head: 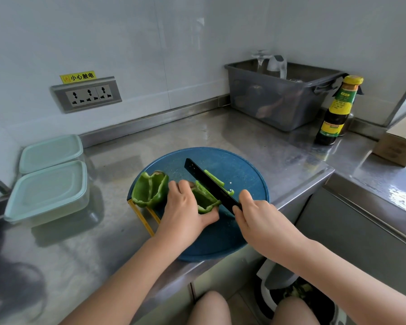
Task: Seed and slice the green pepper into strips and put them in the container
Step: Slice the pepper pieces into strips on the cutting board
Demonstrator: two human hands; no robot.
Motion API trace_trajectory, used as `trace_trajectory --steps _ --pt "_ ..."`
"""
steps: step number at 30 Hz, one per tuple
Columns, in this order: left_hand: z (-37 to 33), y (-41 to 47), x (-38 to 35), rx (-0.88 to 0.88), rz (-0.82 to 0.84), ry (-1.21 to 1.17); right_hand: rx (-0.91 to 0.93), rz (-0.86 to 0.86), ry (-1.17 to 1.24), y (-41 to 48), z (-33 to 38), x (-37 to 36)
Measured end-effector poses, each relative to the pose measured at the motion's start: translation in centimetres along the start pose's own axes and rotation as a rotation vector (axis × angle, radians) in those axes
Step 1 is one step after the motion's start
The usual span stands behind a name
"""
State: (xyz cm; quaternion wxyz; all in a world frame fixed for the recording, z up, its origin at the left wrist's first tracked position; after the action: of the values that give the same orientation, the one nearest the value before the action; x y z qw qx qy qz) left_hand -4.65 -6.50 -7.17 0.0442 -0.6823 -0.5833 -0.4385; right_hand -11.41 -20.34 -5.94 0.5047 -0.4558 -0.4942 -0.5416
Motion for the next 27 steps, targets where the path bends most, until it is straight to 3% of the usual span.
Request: trace_trajectory --steps 17,27 --pt "-0.1 0.7 -0.4 0.005 0.079 0.0 -0.003 0.15 -0.035 3.0 0.8 -0.4" --pt "-0.2 0.1 0.0 -0.01 0.085 0.015 -0.009 0.169 0.092 5.5 3.2 1.3"
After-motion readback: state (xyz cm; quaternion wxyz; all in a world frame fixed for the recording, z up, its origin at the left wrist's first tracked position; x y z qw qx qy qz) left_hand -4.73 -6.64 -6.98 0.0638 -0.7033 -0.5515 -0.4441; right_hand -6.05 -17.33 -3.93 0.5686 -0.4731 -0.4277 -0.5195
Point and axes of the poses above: each hand's wrist, its own y-axis towards the middle knuckle, its own x-axis out of the back of the hand, z = x × y, the point moved 5 cm from there along y, towards the middle knuckle, and after that the axes turned 13 degrees about -y, right-handed, at the moved point
